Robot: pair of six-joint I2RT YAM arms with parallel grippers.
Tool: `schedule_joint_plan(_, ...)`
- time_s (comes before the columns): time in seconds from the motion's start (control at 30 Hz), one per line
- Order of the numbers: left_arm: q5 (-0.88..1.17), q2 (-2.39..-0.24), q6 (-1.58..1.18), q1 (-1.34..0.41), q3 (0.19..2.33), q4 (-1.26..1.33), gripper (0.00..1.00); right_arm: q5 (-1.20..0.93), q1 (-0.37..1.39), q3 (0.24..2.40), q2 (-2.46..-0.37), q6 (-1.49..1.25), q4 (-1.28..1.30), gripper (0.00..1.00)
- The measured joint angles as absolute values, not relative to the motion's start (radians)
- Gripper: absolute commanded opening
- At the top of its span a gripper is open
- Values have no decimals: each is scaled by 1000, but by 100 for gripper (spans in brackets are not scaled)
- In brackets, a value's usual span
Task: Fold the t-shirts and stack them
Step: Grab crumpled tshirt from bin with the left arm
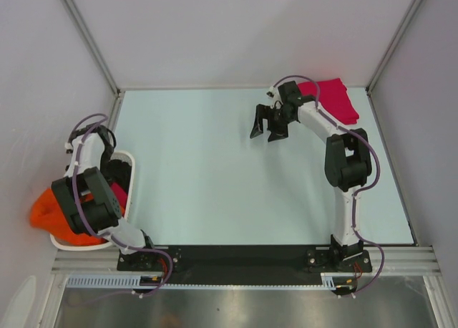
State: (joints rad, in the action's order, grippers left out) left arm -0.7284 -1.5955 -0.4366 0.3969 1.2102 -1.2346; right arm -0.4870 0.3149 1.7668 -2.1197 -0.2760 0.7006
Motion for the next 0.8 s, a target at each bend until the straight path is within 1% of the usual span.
schedule_joint_plan(0.03, -718, -1598, -435, 397, 1208, -1229, 0, -487, 314, 1767, -2120, -276, 701, 89)
schedule_joint_plan(0.27, -682, -1647, -416, 397, 1211, -1227, 0, -486, 307, 1767, -2120, -269, 701, 89)
schedule_joint_plan(0.43, -620, -1618, -420, 363, 1321, -1290, 0, -484, 306, 1767, -2120, -268, 702, 89)
schedule_joint_plan(0.53, -590, -1551, -443, 259, 1517, -1336, 0, -480, 307, 1766, -2120, -264, 702, 89)
schedule_joint_plan(0.67, -552, -1472, -468, 121, 1779, -1331, 0, -468, 318, 1766, -2120, -253, 702, 89)
schedule_joint_plan(0.8, -493, -1415, -471, 48, 1979, -1329, 0, -450, 342, 1765, -2119, -239, 703, 89)
